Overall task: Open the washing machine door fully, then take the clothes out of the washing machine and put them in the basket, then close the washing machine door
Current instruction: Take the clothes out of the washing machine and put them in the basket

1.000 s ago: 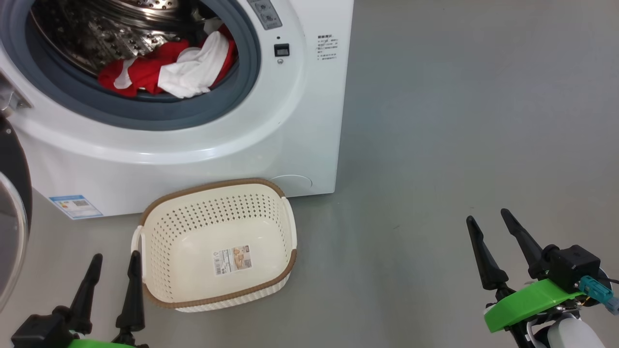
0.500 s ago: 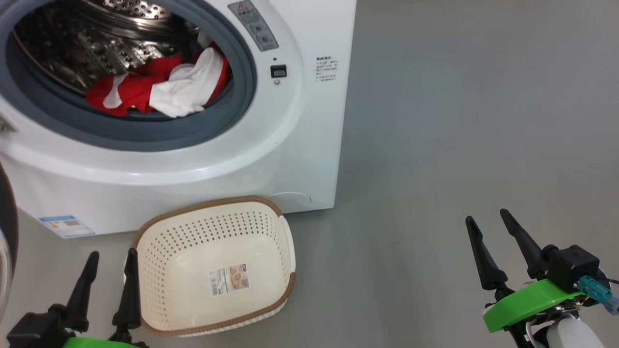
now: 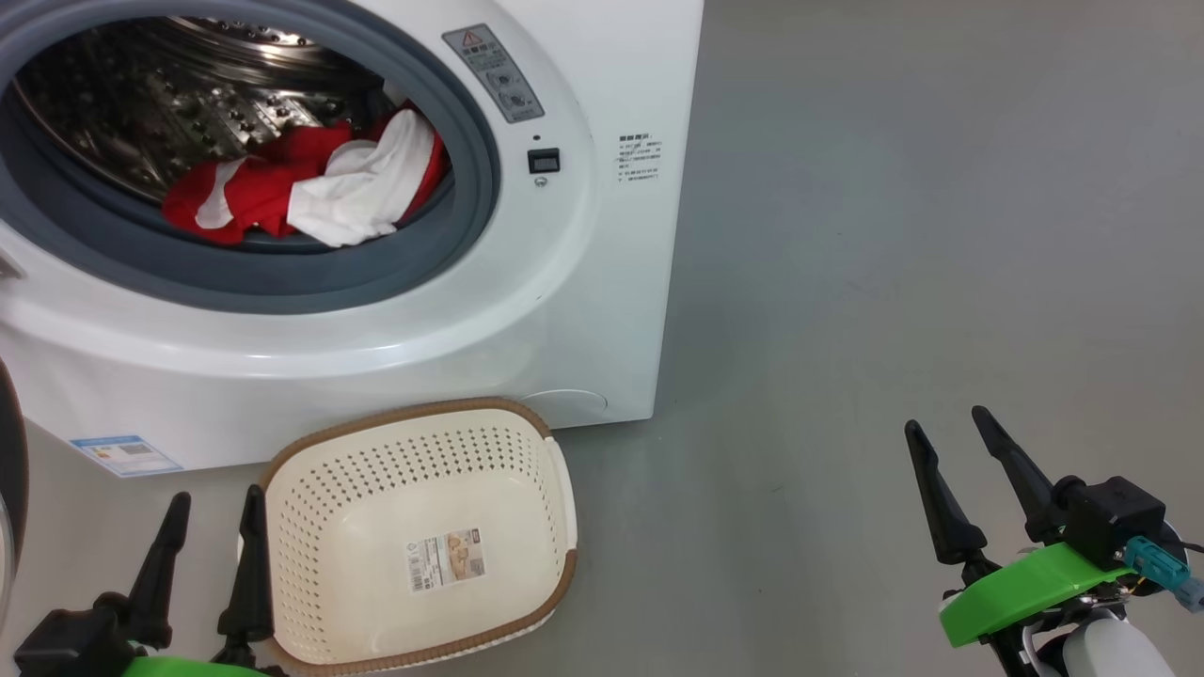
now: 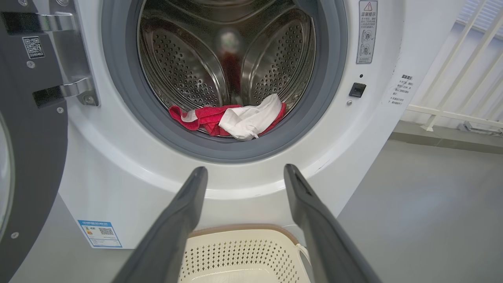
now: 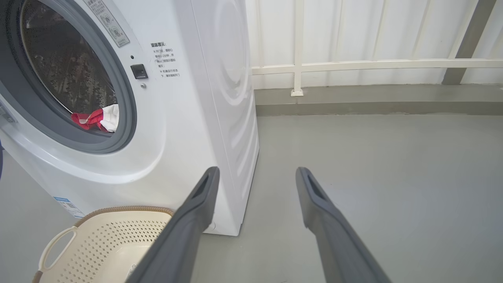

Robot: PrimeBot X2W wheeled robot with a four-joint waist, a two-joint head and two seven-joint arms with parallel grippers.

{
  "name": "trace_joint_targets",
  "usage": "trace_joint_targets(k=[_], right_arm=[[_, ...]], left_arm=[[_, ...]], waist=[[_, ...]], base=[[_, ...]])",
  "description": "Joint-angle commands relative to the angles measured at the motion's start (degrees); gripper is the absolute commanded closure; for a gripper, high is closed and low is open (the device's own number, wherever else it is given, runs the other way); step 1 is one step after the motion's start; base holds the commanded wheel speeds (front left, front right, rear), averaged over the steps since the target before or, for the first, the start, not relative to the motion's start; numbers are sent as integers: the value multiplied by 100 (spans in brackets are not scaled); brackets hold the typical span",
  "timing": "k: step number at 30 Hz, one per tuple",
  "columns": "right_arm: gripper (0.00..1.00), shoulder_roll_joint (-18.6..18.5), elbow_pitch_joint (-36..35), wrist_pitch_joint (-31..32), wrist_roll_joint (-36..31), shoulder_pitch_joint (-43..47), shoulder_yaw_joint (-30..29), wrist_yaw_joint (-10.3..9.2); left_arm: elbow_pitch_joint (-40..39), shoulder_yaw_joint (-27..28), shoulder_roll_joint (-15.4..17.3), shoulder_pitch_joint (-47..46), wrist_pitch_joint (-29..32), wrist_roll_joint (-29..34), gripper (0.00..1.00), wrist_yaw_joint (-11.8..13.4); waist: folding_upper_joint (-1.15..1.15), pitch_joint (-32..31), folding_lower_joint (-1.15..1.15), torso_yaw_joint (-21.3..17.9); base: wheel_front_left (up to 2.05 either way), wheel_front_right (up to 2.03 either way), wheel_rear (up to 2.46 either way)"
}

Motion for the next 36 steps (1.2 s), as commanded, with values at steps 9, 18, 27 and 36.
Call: trace_joint_targets(k=[9,18,27,36], right_arm=[[0,-56,-131,-68,-95,-58,138,9],[0,-39,-157,-68,-105,-104,165,9],[0,46,-210,-68,-138,-265,212,9],[0,207,-233,-68,-190,-581,334,9]], left_arm=[[-34,190,73,-222,-47,88,0,-16],[111,133,118,-385,-47,107,0,-16],[541,-83,355,-1198,-47,-22,0,-16],[1694,-513,797,-2746,142,-101,0,-17]], waist=[[0,6,0,40],[0,121,0,30],[0,501,0,-17],[0,1019,0,-163]], base=[[0,0,0],[0,0,0],[0,0,0],[0,0,0]])
